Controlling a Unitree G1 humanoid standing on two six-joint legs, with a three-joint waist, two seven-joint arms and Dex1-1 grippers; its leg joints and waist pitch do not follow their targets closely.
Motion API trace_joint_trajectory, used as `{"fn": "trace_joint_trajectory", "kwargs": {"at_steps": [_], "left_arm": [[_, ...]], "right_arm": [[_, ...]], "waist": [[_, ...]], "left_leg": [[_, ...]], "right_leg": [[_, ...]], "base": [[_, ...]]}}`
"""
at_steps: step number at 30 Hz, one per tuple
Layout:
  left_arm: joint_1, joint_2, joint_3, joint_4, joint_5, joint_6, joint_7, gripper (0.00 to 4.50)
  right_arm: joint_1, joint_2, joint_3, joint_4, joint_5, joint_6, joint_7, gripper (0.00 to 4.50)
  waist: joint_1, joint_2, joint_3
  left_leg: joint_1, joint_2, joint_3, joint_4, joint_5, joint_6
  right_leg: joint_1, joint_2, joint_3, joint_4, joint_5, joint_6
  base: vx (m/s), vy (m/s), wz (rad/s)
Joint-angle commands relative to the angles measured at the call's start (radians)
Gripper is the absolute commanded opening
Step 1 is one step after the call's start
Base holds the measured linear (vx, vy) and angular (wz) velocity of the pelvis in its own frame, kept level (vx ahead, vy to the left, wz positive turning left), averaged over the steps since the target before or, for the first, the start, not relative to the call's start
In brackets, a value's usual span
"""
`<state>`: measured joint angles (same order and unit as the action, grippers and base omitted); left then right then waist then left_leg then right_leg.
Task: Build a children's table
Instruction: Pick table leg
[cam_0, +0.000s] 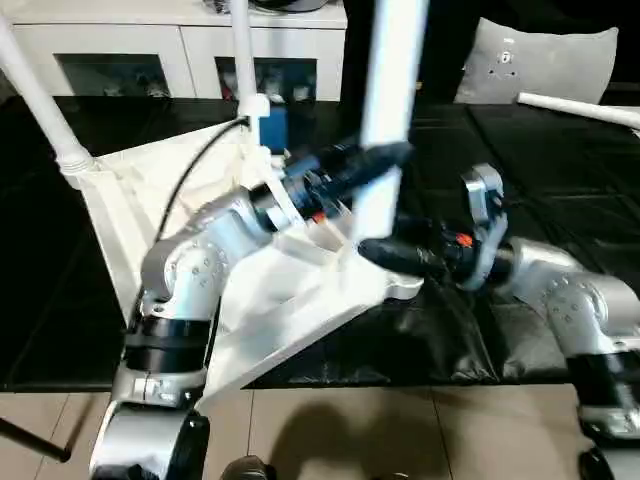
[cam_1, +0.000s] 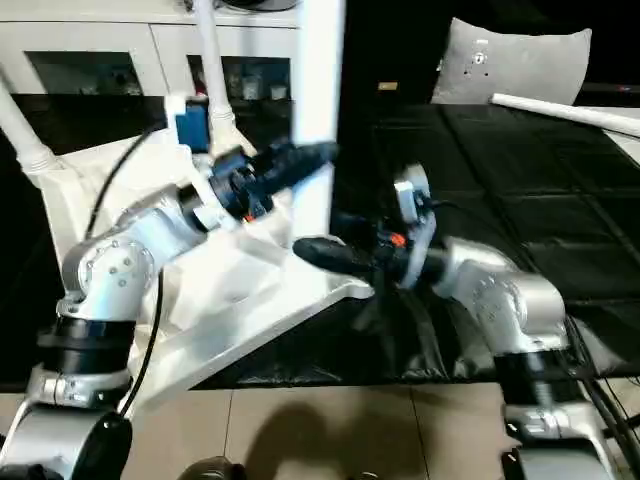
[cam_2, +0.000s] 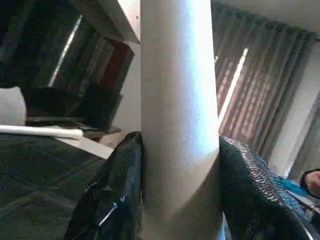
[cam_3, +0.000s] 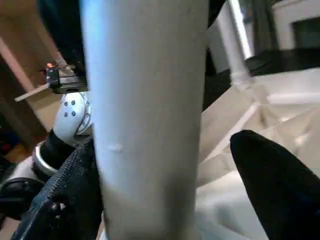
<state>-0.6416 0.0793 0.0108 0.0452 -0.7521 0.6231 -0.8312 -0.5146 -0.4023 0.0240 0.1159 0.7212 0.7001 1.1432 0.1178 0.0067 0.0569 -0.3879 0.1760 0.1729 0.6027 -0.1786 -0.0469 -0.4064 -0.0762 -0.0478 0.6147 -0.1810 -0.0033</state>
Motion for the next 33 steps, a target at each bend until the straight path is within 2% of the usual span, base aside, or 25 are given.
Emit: {"fn": "trace_joint_trajectory", "kwargs": {"at_steps": [1,3,4,5,6,7,9,10,13,15,21,25,27,28,30,33], "left_arm": [[-0.005,0.001,-0.006,-0.023,-0.007,0.003,0.000,1.88],[-0.002,-0.002,-0.011,-0.024,0.006,-0.003,0.010,1.88],[-0.001,-0.002,-0.012,-0.025,0.007,-0.003,0.011,1.88],[-0.001,-0.002,-0.012,-0.025,0.007,-0.003,0.011,1.88],[0.000,0.000,-0.011,-0.027,0.006,-0.001,0.010,1.88],[0.001,0.000,-0.011,-0.028,0.006,-0.001,0.010,1.88],[-0.001,0.002,-0.010,-0.021,0.015,-0.012,0.009,1.88],[-0.001,0.002,-0.009,-0.017,0.017,-0.014,0.009,1.88],[-0.003,0.005,-0.011,-0.009,0.025,-0.023,0.013,1.88],[-0.002,0.006,-0.013,-0.009,0.028,-0.027,0.014,1.88],[0.012,0.009,-0.022,-0.020,0.037,-0.031,0.013,1.88],[0.021,0.012,-0.030,-0.029,0.054,-0.028,0.035,1.88],[0.025,0.016,-0.037,-0.031,0.079,-0.046,0.044,2.44],[0.033,0.022,-0.046,-0.036,0.107,-0.067,0.056,2.58],[0.041,0.026,-0.053,-0.043,0.134,-0.094,0.067,2.60],[0.050,-0.010,-0.039,-0.045,0.219,-0.210,0.165,2.92]], "right_arm": [[-0.002,-0.002,0.007,-0.024,0.018,0.014,0.008,3.57],[0.008,-0.003,0.009,-0.027,0.023,0.020,0.013,3.54],[0.012,-0.003,0.008,-0.028,0.024,0.021,0.013,3.29],[0.012,-0.003,0.008,-0.028,0.024,0.021,0.013,3.29],[0.020,0.000,0.006,-0.031,0.023,0.024,0.014,3.19],[0.022,0.002,0.004,-0.033,0.022,0.026,0.014,3.15],[0.031,0.005,0.005,-0.042,0.022,0.031,0.012,2.98],[0.034,0.006,0.006,-0.044,0.021,0.031,0.010,2.85],[0.037,0.007,0.012,-0.045,0.018,0.025,-0.002,2.67],[0.039,0.008,0.013,-0.045,0.014,0.022,-0.007,2.35],[0.051,0.021,0.013,-0.047,-0.013,0.004,-0.034,1.99],[0.050,0.039,0.014,-0.040,-0.038,-0.028,-0.069,1.95],[0.044,0.053,0.012,-0.029,-0.063,-0.060,-0.105,1.94],[0.037,0.073,0.012,-0.014,-0.105,-0.109,-0.156,1.94],[0.031,0.089,0.015,0.003,-0.152,-0.163,-0.206,1.94],[0.019,0.139,0.000,0.030,-0.212,-0.237,-0.314,1.93]], "waist": [[0.006,-0.017,-0.074],[0.006,-0.017,-0.074],[0.007,-0.017,-0.074],[0.007,-0.018,-0.074],[0.008,-0.012,-0.074],[0.007,-0.015,-0.074],[0.008,-0.011,-0.074],[0.008,-0.012,-0.074],[0.009,-0.010,-0.075],[0.010,-0.010,-0.075],[0.012,-0.009,-0.076],[0.012,-0.009,-0.075],[0.013,-0.007,-0.075],[0.013,-0.005,-0.075],[0.010,-0.006,-0.075],[0.007,-0.005,-0.075]], "left_leg": [[0.014,0.044,-0.009,-0.063,-0.100,0.052],[0.014,0.044,-0.009,-0.062,-0.099,0.052],[0.013,0.044,-0.009,-0.062,-0.099,0.051],[0.013,0.043,-0.009,-0.062,-0.099,0.050],[0.013,0.043,-0.010,-0.063,-0.099,0.047],[0.013,0.043,-0.009,-0.063,-0.105,0.044],[0.013,0.043,-0.011,-0.063,-0.112,0.041],[0.014,0.043,-0.010,-0.064,-0.113,0.040],[0.015,0.043,-0.011,-0.063,-0.110,0.037],[0.015,0.043,-0.011,-0.063,-0.108,0.036],[0.015,0.043,-0.011,-0.063,-0.108,0.035],[0.015,0.043,-0.011,-0.065,-0.116,0.028],[0.015,0.045,-0.013,-0.065,-0.119,0.023],[0.016,0.046,-0.014,-0.066,-0.122,0.017],[0.015,0.045,-0.014,-0.068,-0.128,0.006],[0.017,0.046,-0.014,-0.069,-0.136,-0.009]], "right_leg": [[0.057,-0.063,0.035,-0.064,-0.150,-0.225],[0.058,-0.064,0.035,-0.063,-0.147,-0.224],[0.058,-0.063,0.034,-0.064,-0.149,-0.223],[0.058,-0.063,0.035,-0.064,-0.151,-0.221],[0.058,-0.064,0.034,-0.063,-0.154,-0.220],[0.058,-0.063,0.035,-0.065,-0.158,-0.217],[0.058,-0.063,0.034,-0.066,-0.165,-0.213],[0.058,-0.063,0.035,-0.067,-0.166,-0.211],[0.057,-0.062,0.034,-0.066,-0.152,-0.214],[0.057,-0.062,0.034,-0.065,-0.145,-0.217],[0.058,-0.063,0.034,-0.063,-0.139,-0.220],[0.058,-0.063,0.034,-0.064,-0.146,-0.217],[0.057,-0.064,0.034,-0.065,-0.152,-0.212],[0.055,-0.065,0.035,-0.065,-0.155,-0.206],[0.054,-0.065,0.035,-0.067,-0.165,-0.194],[0.055,-0.065,0.034,-0.067,-0.162,-0.188]], "base": [[0.000,0.000,0.00],[0.000,0.000,0.00],[0.000,0.000,0.00],[0.000,0.000,0.00],[0.000,0.000,0.00],[0.000,0.000,0.00],[0.000,0.000,0.00],[0.000,0.000,0.00],[0.000,0.000,0.00],[0.000,0.000,0.00],[0.000,0.000,0.00],[0.000,0.000,0.00],[0.000,0.000,0.00],[0.000,0.000,0.00],[0.000,0.000,0.00],[0.000,0.000,0.00]]}}
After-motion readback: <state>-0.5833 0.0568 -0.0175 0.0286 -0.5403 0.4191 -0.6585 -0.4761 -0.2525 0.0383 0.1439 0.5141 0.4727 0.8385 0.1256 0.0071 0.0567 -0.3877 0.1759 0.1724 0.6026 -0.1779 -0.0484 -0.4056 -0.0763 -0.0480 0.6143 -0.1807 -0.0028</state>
